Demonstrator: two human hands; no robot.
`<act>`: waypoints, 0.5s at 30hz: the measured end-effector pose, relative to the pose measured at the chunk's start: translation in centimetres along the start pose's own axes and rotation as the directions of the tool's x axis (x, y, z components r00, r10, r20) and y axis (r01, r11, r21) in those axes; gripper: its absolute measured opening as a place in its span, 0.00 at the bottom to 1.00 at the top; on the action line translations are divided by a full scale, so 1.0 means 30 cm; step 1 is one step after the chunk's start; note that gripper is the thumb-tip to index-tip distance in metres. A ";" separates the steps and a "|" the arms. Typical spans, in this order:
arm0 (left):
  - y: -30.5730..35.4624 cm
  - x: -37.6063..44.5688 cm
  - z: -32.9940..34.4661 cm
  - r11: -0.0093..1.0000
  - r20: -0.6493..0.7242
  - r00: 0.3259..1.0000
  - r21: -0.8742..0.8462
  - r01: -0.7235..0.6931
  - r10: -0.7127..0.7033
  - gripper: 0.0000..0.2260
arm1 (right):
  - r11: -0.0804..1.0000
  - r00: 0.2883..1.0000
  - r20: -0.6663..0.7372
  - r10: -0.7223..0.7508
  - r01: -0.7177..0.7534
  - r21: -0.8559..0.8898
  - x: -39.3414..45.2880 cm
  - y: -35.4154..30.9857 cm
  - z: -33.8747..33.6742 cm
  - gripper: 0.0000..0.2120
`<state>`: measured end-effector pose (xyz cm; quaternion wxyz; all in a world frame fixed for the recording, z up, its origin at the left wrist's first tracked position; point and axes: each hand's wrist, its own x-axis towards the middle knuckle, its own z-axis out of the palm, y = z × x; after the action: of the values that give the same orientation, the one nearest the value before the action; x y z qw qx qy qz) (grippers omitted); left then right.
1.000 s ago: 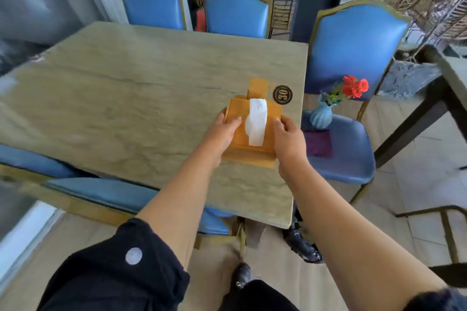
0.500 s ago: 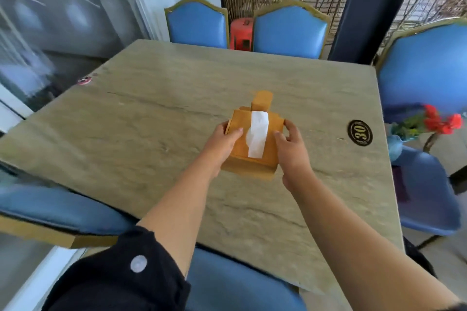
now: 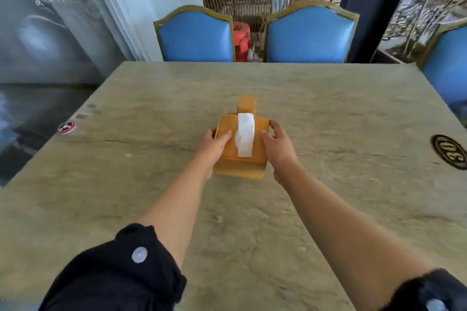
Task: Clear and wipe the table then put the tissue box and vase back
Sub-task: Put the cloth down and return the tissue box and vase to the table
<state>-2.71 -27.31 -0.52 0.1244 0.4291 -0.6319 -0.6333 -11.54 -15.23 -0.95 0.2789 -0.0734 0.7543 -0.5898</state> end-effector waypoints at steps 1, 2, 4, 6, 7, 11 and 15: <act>0.009 0.052 -0.029 1.000 0.013 1.000 0.013 -0.008 0.007 0.12 | 1.000 1.000 -0.017 0.000 0.000 0.002 0.035 -0.008 0.045 0.23; 0.017 0.101 -0.057 1.000 0.023 1.000 0.020 -0.013 0.013 0.14 | 1.000 0.999 -0.033 0.001 -0.001 0.002 0.066 -0.018 0.087 0.23; 0.032 0.189 -0.105 0.999 0.034 0.999 0.037 -0.020 0.019 0.15 | 1.000 0.999 -0.049 0.007 -0.007 -0.008 0.125 -0.032 0.157 0.24; 0.042 0.269 -0.144 0.998 0.054 0.998 0.059 -0.021 0.018 0.14 | 1.000 0.998 -0.061 0.018 -0.018 0.004 0.175 -0.038 0.210 0.25; 0.044 0.302 -0.160 0.997 0.065 0.998 0.070 -0.020 0.016 0.13 | 1.000 0.997 -0.066 0.026 -0.025 0.017 0.199 -0.037 0.232 0.25; 0.035 0.393 -0.200 0.996 0.113 0.994 0.090 -0.015 0.004 0.14 | 0.998 0.994 -0.090 0.057 -0.056 0.016 0.245 -0.030 0.281 0.24; 0.031 0.439 -0.210 0.994 0.128 0.992 0.104 -0.014 0.001 0.19 | 0.999 0.994 -0.102 0.038 -0.040 -0.013 0.249 -0.027 0.294 0.23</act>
<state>-6.57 -41.04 -3.70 0.0632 0.3911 -0.6726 -0.6250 -13.46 -26.23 -3.99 0.2511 -0.0306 0.7732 -0.5815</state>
